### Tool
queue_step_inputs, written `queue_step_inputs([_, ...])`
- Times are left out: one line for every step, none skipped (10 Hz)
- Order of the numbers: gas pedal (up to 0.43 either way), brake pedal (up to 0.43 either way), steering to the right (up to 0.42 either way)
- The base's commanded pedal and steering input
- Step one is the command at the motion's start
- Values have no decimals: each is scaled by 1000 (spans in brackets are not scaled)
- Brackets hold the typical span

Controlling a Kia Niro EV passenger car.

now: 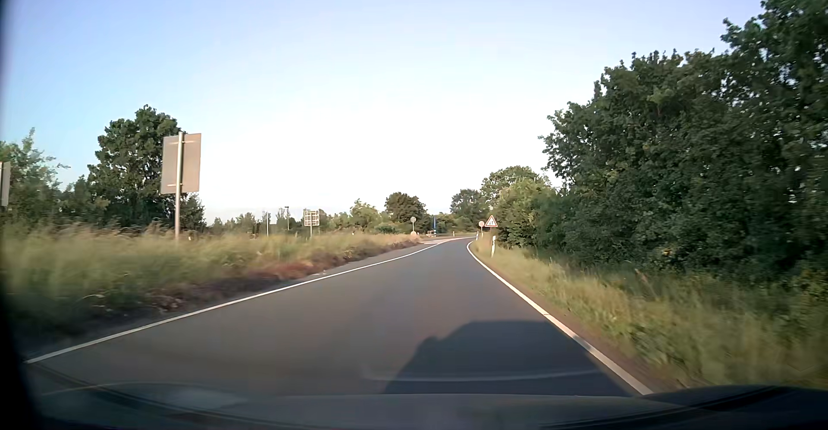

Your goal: Follow the waypoints while adhering to traffic rules and regulations

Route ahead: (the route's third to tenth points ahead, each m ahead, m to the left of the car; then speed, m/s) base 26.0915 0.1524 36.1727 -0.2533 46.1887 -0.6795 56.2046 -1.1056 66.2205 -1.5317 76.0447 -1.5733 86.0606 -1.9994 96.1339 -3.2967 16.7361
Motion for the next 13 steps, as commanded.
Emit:
queue_step_inputs([228, 12, 0])
queue_step_inputs([228, 12, 0])
queue_step_inputs([228, 12, 0])
queue_step_inputs([228, 12, 0])
queue_step_inputs([228, 12, 1])
queue_step_inputs([228, 12, 1])
queue_step_inputs([228, 12, 1])
queue_step_inputs([228, 18, 1])
queue_step_inputs([228, 12, 3])
queue_step_inputs([228, 12, 5])
queue_step_inputs([220, 12, 5])
queue_step_inputs([220, 12, 6])
queue_step_inputs([220, 12, 6])
